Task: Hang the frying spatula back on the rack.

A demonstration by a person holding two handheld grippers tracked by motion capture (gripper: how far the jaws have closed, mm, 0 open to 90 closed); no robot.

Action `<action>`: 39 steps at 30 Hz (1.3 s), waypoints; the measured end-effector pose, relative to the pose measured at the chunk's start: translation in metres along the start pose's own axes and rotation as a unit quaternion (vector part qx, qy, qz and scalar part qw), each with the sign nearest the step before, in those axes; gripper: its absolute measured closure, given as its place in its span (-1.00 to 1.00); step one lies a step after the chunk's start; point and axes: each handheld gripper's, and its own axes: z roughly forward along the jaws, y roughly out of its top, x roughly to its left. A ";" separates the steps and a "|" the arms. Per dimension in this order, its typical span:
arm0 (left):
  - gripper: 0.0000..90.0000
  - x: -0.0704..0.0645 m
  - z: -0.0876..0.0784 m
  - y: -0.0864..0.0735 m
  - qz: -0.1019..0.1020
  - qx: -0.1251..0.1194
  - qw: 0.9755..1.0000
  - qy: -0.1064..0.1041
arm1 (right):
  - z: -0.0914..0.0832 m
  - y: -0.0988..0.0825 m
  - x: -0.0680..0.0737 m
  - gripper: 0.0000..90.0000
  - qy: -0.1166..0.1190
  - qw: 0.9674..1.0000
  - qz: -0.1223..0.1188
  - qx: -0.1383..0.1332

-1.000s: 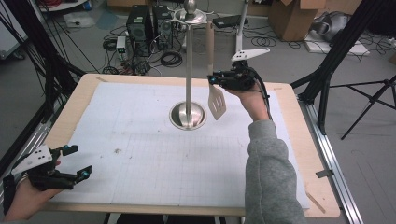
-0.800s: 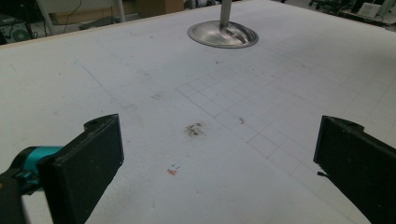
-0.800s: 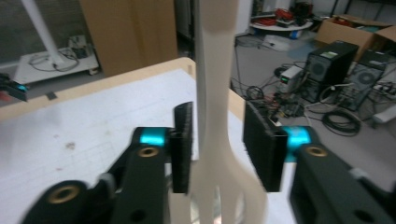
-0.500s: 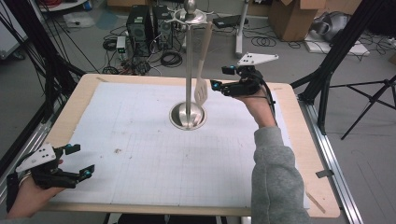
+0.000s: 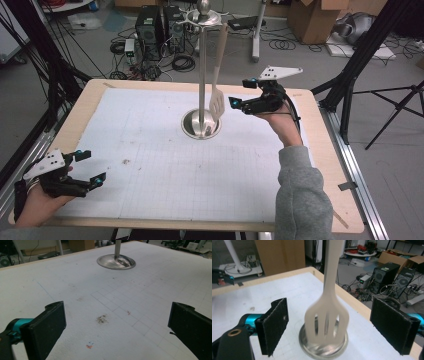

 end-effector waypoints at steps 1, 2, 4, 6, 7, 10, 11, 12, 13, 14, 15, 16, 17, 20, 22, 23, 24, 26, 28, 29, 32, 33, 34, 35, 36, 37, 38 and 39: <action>-0.96 0.000 0.001 0.000 0.000 0.000 1.000 -0.001 | -0.001 -0.003 0.001 -0.68 0.000 1.000 0.001 0.000; -0.96 0.000 0.002 0.000 0.002 0.000 1.000 -0.002 | -0.002 -0.004 0.001 -0.68 0.000 1.000 0.001 -0.001; -0.96 0.001 0.004 0.001 0.002 -0.001 1.000 -0.003 | -0.004 -0.008 0.002 -0.68 0.002 1.000 0.005 0.001; -0.96 0.001 0.005 0.001 0.001 -0.002 1.000 -0.004 | -0.005 -0.011 0.003 -0.68 0.000 1.000 0.004 0.007; -0.95 0.002 0.006 0.002 0.000 -0.003 1.000 -0.005 | -0.006 -0.012 0.004 -0.68 -0.001 1.000 0.002 0.008; -0.96 0.003 0.009 0.003 -0.001 -0.005 1.000 -0.008 | -0.010 -0.014 0.006 -0.68 -0.005 1.000 0.003 0.008; -0.96 0.004 0.010 0.004 0.000 -0.005 1.000 -0.011 | -0.010 -0.014 0.007 -0.68 -0.005 1.000 0.002 0.006; -0.96 0.004 0.011 0.004 -0.001 -0.006 1.000 -0.011 | -0.011 -0.015 0.008 -0.68 -0.005 1.000 0.003 0.005; -0.96 0.005 0.012 0.005 0.000 -0.007 1.000 -0.011 | -0.011 -0.015 0.009 -0.68 -0.006 1.000 0.004 0.006; -0.95 0.005 0.013 0.005 0.000 -0.007 1.000 -0.011 | -0.012 -0.016 0.010 -0.68 -0.007 1.000 0.005 0.006; -0.96 0.006 0.013 0.006 0.000 -0.009 1.000 -0.012 | -0.012 -0.017 0.011 -0.68 -0.007 1.000 0.006 0.005; -0.96 0.006 0.013 0.006 0.000 -0.012 1.000 -0.012 | -0.012 -0.018 0.012 -0.68 -0.008 1.000 0.007 0.003; -0.96 0.007 0.014 0.007 0.000 -0.014 1.000 -0.012 | -0.013 -0.019 0.013 -0.68 -0.008 1.000 0.009 0.002; -0.95 0.008 0.014 0.009 -0.002 -0.020 1.000 -0.012 | -0.014 -0.024 0.018 -0.68 -0.009 1.000 0.009 0.001; -0.96 0.009 0.016 0.010 -0.002 -0.022 1.000 -0.012 | -0.015 -0.028 0.021 -0.68 -0.012 1.000 0.012 0.001; -0.95 0.010 0.017 0.010 -0.002 -0.022 1.000 -0.012 | -0.015 -0.031 0.022 -0.68 -0.015 1.000 0.010 -0.002; -0.95 0.010 0.017 0.010 -0.002 -0.022 1.000 -0.012 | -0.016 -0.035 0.024 -0.68 -0.017 1.000 0.014 -0.003; -0.96 0.011 0.018 0.011 -0.001 -0.022 1.000 -0.011 | -0.016 -0.041 0.027 -0.68 -0.020 1.000 0.014 -0.004; -0.96 0.012 0.019 0.011 -0.002 -0.023 1.000 -0.011 | -0.016 -0.048 0.030 -0.68 -0.020 1.000 0.016 -0.001; -0.96 0.013 0.020 0.011 -0.002 -0.023 1.000 -0.011 | -0.016 -0.051 0.031 -0.68 -0.020 1.000 0.014 -0.001; -0.96 0.014 0.022 0.010 -0.002 -0.017 1.000 -0.013 | -0.019 -0.062 0.034 -0.68 -0.021 0.999 0.027 0.000; -0.96 0.014 0.024 0.009 -0.004 -0.016 1.000 -0.013 | -0.020 -0.064 0.034 -0.68 -0.021 0.999 0.027 0.001; -0.96 0.015 0.025 0.009 -0.003 -0.013 1.000 -0.013 | -0.021 -0.068 0.035 -0.68 -0.025 0.999 0.026 0.000; -0.96 0.016 0.026 0.009 -0.003 -0.012 1.000 -0.012 | -0.023 -0.071 0.036 -0.68 -0.026 0.999 0.031 0.002; -0.96 0.016 0.026 0.009 -0.003 -0.011 1.000 -0.013 | -0.024 -0.074 0.036 -0.68 -0.031 0.999 0.027 -0.001; -0.95 0.016 0.027 0.009 -0.002 -0.009 1.000 -0.014 | -0.026 -0.077 0.037 -0.68 -0.031 0.999 0.029 -0.002; -0.95 0.016 0.028 0.009 -0.003 -0.009 1.000 -0.015 | -0.028 -0.080 0.038 -0.68 -0.030 0.999 0.033 -0.002; -0.95 0.016 0.028 0.009 -0.003 -0.008 1.000 -0.015 | -0.029 -0.082 0.039 -0.68 -0.030 0.999 0.036 -0.002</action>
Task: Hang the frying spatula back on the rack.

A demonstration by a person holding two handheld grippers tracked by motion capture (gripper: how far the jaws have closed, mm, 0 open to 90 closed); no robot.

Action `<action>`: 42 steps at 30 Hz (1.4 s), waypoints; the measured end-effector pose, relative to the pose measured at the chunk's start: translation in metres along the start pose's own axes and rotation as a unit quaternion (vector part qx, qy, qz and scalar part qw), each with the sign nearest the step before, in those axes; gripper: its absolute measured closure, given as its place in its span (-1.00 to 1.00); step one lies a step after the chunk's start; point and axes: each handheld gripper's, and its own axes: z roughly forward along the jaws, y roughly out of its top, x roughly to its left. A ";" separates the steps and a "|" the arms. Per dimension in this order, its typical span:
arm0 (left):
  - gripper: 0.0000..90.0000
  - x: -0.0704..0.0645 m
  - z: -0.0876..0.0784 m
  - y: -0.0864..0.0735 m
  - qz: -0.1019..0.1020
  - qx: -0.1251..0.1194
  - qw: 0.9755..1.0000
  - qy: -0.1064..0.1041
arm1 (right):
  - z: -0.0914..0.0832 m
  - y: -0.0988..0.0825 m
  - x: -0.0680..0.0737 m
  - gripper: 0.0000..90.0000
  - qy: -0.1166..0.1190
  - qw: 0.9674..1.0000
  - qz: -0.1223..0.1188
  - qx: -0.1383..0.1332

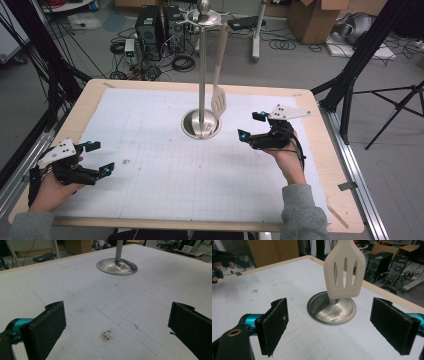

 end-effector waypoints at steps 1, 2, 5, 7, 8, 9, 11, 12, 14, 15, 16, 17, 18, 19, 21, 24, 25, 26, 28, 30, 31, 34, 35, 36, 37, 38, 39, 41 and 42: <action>-0.95 0.000 0.000 0.000 0.000 0.002 1.000 0.000 | -0.001 -0.003 0.000 -0.68 -0.002 1.000 -0.004 -0.002; -0.96 0.000 0.001 0.000 0.001 0.001 1.000 0.000 | -0.003 -0.006 0.001 -0.68 -0.004 1.000 0.001 0.001; -0.95 0.000 0.001 0.000 0.002 0.003 1.000 0.001 | -0.009 -0.013 0.004 -0.68 -0.016 1.000 0.003 -0.010; -0.96 0.001 0.000 0.000 0.002 0.002 1.000 0.002 | -0.013 -0.014 0.004 -0.68 -0.019 1.000 0.002 -0.014; -0.96 0.001 0.000 0.000 0.002 0.001 1.000 0.002 | -0.016 -0.014 0.006 -0.68 -0.020 1.000 0.009 -0.017; -0.96 0.002 -0.001 0.000 0.001 0.001 1.000 0.002 | -0.019 -0.014 0.006 -0.68 -0.020 0.999 0.009 -0.026; -0.96 0.003 -0.002 0.000 -0.001 0.001 1.000 0.005 | -0.024 -0.015 0.008 -0.68 -0.014 0.999 0.008 -0.037; -0.95 0.004 -0.002 -0.001 -0.002 0.001 1.000 0.005 | -0.026 -0.016 0.009 -0.68 -0.013 0.999 0.010 -0.036; -0.95 0.005 -0.001 -0.001 -0.004 0.002 1.000 0.006 | -0.029 -0.019 0.010 -0.68 -0.014 0.999 0.009 -0.038; -0.96 0.005 -0.001 -0.001 -0.004 0.001 1.000 0.006 | -0.031 -0.021 0.010 -0.68 -0.012 0.999 0.009 -0.037; -0.96 0.005 -0.001 0.000 -0.002 0.001 1.000 0.006 | -0.032 -0.023 0.010 -0.68 -0.015 0.999 0.009 -0.037; -0.95 0.005 0.000 0.000 -0.002 0.000 1.000 0.006 | -0.033 -0.025 0.010 -0.68 -0.017 0.999 0.013 -0.037; -0.95 0.004 0.000 0.000 -0.001 -0.001 1.000 0.005 | -0.034 -0.027 0.010 -0.68 -0.018 0.999 0.016 -0.038; -0.95 0.004 0.001 0.001 0.000 -0.002 1.000 0.005 | -0.035 -0.028 0.010 -0.68 -0.019 0.999 0.017 -0.039; -0.96 0.004 0.001 0.001 0.000 -0.002 1.000 0.005 | -0.038 -0.034 0.010 -0.68 -0.026 0.999 0.024 -0.038; -0.95 0.004 0.000 0.002 0.001 -0.006 1.000 0.005 | -0.040 -0.041 0.009 -0.68 -0.034 0.998 0.027 -0.038; -0.96 0.004 0.000 0.003 0.002 -0.009 1.000 0.005 | -0.041 -0.045 0.009 -0.68 -0.038 0.998 0.030 -0.036; -0.95 0.003 -0.001 0.003 0.003 -0.010 1.000 0.005 | -0.042 -0.048 0.008 -0.68 -0.041 0.998 0.032 -0.037; -0.96 0.003 -0.001 0.005 0.003 -0.015 1.000 0.005 | -0.045 -0.052 0.008 -0.68 -0.049 0.998 0.034 -0.036; -0.96 0.002 -0.001 0.005 0.003 -0.018 1.000 0.002 | -0.048 -0.057 0.008 -0.68 -0.050 0.997 0.036 -0.040; -0.96 0.002 0.000 0.005 0.001 -0.019 1.000 0.001 | -0.049 -0.061 0.007 -0.68 -0.052 0.997 0.038 -0.040; -0.95 0.003 0.000 0.005 0.003 -0.016 1.000 -0.001 | -0.050 -0.069 0.004 -0.68 -0.056 0.997 0.045 -0.034; -0.95 0.002 0.000 0.006 0.002 -0.017 1.000 -0.001 | -0.051 -0.070 0.003 -0.68 -0.061 0.997 0.045 -0.022; -0.95 0.002 0.000 0.006 0.002 -0.019 1.000 0.000 | -0.052 -0.071 0.003 -0.68 -0.064 0.997 0.044 -0.020; -0.95 0.003 0.000 0.006 0.002 -0.019 1.000 -0.001 | -0.053 -0.072 0.002 -0.68 -0.066 0.996 0.046 -0.025; -0.96 0.003 -0.001 0.006 0.001 -0.020 1.000 -0.001 | -0.055 -0.073 0.002 -0.68 -0.063 0.997 0.046 -0.029; -0.95 0.003 -0.001 0.005 0.001 -0.019 1.000 -0.001 | -0.057 -0.075 0.002 -0.68 -0.061 0.996 0.049 -0.036; -0.95 0.003 0.000 0.005 -0.001 -0.017 1.000 -0.001 | -0.060 -0.079 0.000 -0.68 -0.057 0.996 0.048 -0.042; -0.95 0.002 0.000 0.005 0.000 -0.017 1.000 -0.001 | -0.061 -0.081 -0.001 -0.68 -0.056 0.996 0.051 -0.040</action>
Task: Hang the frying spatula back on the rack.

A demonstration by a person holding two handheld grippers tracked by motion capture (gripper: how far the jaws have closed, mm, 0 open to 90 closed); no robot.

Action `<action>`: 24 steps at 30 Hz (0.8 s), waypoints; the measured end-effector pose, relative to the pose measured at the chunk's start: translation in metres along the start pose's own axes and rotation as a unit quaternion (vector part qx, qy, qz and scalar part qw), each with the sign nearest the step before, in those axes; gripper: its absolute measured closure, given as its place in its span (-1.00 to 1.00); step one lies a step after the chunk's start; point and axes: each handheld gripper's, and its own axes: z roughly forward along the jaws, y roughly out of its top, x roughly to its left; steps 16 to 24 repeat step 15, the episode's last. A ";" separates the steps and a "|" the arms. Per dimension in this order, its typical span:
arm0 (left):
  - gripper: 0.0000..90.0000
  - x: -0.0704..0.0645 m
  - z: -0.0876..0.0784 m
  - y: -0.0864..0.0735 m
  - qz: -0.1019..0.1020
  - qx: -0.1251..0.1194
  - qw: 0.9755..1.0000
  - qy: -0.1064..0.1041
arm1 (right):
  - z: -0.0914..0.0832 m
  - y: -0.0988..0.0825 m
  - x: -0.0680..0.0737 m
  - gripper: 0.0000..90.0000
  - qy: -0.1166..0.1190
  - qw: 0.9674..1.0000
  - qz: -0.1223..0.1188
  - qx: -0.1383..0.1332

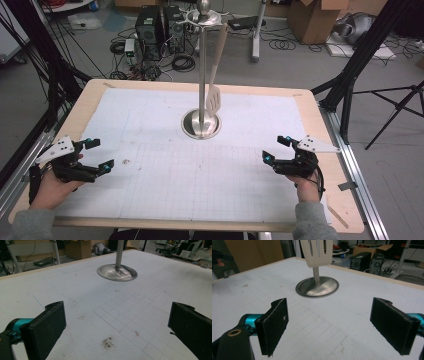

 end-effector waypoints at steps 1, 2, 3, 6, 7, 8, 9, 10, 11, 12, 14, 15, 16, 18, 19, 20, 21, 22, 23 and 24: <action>-0.96 0.000 0.000 0.000 0.001 0.001 1.000 0.000 | -0.002 -0.002 -0.001 -0.68 -0.005 1.000 0.001 0.001; -0.96 -0.001 0.000 0.000 0.000 0.000 1.000 0.001 | -0.003 -0.003 -0.002 -0.68 -0.005 1.000 0.001 0.001; -0.95 0.000 0.000 0.000 0.000 0.000 1.000 0.001 | -0.005 -0.005 -0.003 -0.68 -0.009 1.000 0.003 -0.001; -0.95 0.001 -0.002 0.000 0.000 0.000 1.000 0.004 | -0.011 -0.008 -0.005 -0.68 -0.012 1.000 0.007 -0.007; -0.95 0.001 -0.002 0.000 0.000 0.000 1.000 0.004 | -0.013 -0.009 -0.007 -0.68 -0.015 1.000 0.010 -0.009; -0.95 0.002 -0.003 -0.001 -0.001 0.000 1.000 0.005 | -0.014 -0.010 -0.008 -0.68 -0.016 1.000 0.010 -0.010; -0.96 0.003 -0.003 -0.001 -0.001 0.002 1.000 0.005 | -0.017 -0.011 -0.009 -0.68 -0.015 1.000 0.016 -0.010; -0.96 0.003 -0.003 -0.001 -0.002 0.003 1.000 0.005 | -0.019 -0.012 -0.011 -0.68 -0.013 1.000 0.020 -0.009; -0.96 0.003 -0.003 -0.002 -0.003 0.004 1.000 0.006 | -0.020 -0.012 -0.012 -0.68 -0.014 1.000 0.018 -0.013; -0.96 0.003 -0.003 -0.002 -0.002 0.005 1.000 0.004 | -0.021 -0.012 -0.012 -0.68 -0.014 1.000 0.020 -0.016; -0.96 0.001 -0.002 -0.001 -0.001 0.002 1.000 0.003 | -0.022 -0.012 -0.013 -0.68 -0.015 0.999 0.026 -0.023; -0.95 0.001 -0.002 0.000 -0.001 -0.001 1.000 0.002 | -0.022 -0.012 -0.013 -0.68 -0.016 0.999 0.027 -0.022; -0.95 0.001 -0.002 0.000 -0.001 -0.001 1.000 0.002 | -0.022 -0.012 -0.013 -0.68 -0.016 0.999 0.027 -0.022; -0.95 0.001 -0.002 0.000 -0.001 -0.001 1.000 0.002 | -0.022 -0.012 -0.013 -0.68 -0.016 0.999 0.027 -0.022; -0.95 0.001 -0.002 0.000 -0.001 -0.001 1.000 0.002 | -0.022 -0.012 -0.013 -0.68 -0.016 0.999 0.027 -0.022; -0.95 0.001 -0.002 0.000 -0.001 -0.001 1.000 0.002 | -0.022 -0.012 -0.013 -0.68 -0.016 0.999 0.027 -0.022; -0.95 0.001 -0.002 0.000 -0.001 -0.001 1.000 0.002 | -0.022 -0.012 -0.013 -0.68 -0.016 0.999 0.027 -0.022; -0.95 0.001 -0.002 0.000 -0.001 -0.001 1.000 0.002 | -0.022 -0.012 -0.013 -0.68 -0.016 0.999 0.027 -0.022; -0.95 0.001 -0.002 0.000 -0.001 -0.001 1.000 0.002 | -0.022 -0.012 -0.013 -0.68 -0.016 0.999 0.027 -0.022; -0.95 0.001 -0.002 0.000 -0.001 -0.001 1.000 0.002 | -0.022 -0.012 -0.013 -0.68 -0.016 0.999 0.027 -0.022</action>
